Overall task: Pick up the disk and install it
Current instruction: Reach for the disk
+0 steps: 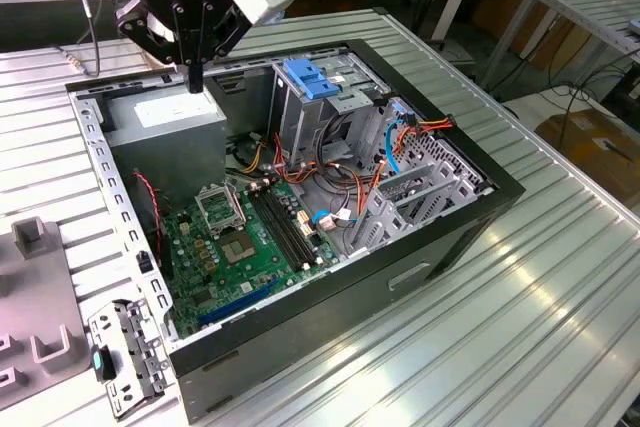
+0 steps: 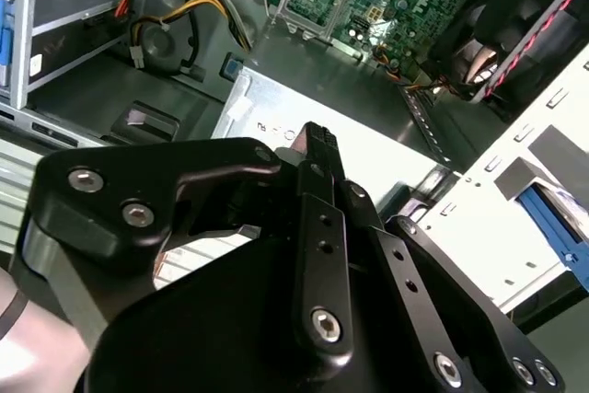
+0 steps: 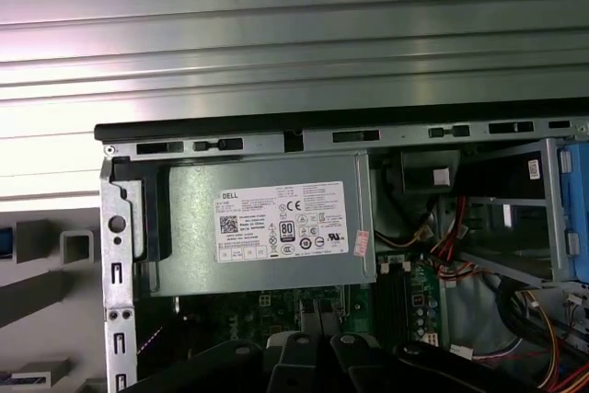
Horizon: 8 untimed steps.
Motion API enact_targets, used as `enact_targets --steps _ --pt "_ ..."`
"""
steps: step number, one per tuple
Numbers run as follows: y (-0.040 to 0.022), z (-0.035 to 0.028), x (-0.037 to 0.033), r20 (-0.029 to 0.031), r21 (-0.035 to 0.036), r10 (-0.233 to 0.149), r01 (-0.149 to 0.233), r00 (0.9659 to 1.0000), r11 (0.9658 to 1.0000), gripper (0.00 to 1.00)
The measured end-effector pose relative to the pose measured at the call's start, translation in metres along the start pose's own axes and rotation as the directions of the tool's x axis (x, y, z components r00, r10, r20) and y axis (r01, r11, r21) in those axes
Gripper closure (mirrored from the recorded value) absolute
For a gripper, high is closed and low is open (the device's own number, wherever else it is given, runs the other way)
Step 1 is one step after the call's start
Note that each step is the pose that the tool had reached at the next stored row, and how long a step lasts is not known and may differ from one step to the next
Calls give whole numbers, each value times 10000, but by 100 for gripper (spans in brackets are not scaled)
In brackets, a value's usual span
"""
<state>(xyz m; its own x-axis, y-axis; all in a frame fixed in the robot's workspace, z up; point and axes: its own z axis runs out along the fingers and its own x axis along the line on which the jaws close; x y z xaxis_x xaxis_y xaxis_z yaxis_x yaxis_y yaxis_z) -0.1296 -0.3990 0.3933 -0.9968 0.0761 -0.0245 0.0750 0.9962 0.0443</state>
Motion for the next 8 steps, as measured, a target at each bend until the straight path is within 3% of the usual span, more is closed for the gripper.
enact_targets --steps 3,8 --pt "-8 -3 112 0 0 1 -1 10000 10000 89" --pt "-17 -6 230 0 -1 2 -2 10000 10000 89"
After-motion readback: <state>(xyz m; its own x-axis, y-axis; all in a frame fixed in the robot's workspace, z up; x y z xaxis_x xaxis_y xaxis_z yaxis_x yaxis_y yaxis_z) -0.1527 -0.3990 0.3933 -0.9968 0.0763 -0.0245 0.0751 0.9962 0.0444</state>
